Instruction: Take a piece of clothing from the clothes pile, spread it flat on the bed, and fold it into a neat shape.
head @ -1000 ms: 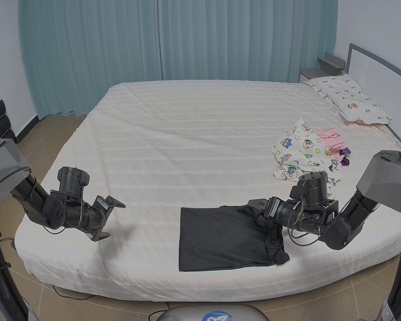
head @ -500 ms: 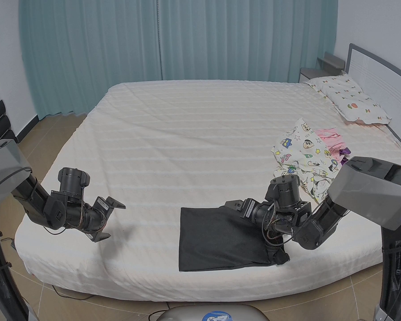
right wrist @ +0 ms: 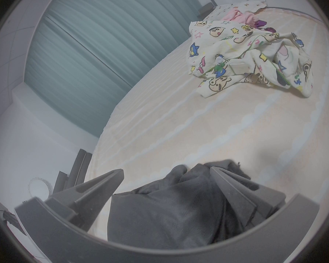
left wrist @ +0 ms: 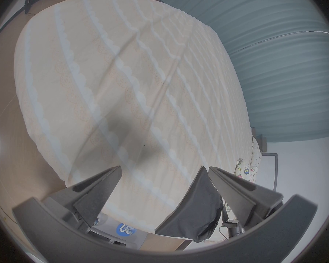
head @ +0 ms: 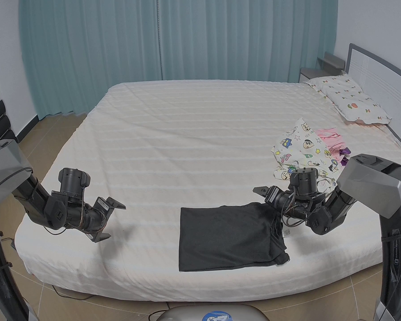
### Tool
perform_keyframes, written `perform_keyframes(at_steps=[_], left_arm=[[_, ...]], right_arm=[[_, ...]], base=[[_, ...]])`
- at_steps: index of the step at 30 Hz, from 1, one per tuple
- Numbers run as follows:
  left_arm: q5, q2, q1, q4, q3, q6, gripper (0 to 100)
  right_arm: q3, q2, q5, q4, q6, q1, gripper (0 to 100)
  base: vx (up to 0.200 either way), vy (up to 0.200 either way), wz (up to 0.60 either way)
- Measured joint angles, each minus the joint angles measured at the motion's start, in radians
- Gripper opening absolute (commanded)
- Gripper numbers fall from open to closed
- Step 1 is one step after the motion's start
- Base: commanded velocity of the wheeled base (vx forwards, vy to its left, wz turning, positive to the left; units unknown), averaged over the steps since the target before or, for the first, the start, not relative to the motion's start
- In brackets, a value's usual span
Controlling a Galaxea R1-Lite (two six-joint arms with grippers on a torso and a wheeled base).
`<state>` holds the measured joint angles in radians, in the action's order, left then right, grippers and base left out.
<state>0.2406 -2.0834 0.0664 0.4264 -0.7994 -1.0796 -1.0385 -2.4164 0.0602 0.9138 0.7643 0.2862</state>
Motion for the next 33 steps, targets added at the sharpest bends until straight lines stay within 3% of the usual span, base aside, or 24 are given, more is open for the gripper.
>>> perform_keyframes(at_steps=[14,15,21,33], left_arm=[[0.0,0.0,0.001,0.0,0.001,0.0,100],[0.0,0.0,0.001,0.0,0.001,0.0,100],[0.0,0.0,0.0,0.0,0.001,0.0,100],[0.0,-0.002,0.001,0.0,0.001,0.0,100]], right_arm=[[0.058,0.011,0.055,0.02,-0.041,-0.029,100],[0.054,0.007,0.059,0.019,-0.045,-0.027,0],[0.028,-0.021,0.071,0.017,-0.093,-0.022,0],[0.041,-0.021,0.064,0.024,-0.092,-0.058,0]], base=[[0.0,0.0,0.0],[0.0,0.0,0.0],[0.0,0.0,0.0],[0.0,0.0,0.0]])
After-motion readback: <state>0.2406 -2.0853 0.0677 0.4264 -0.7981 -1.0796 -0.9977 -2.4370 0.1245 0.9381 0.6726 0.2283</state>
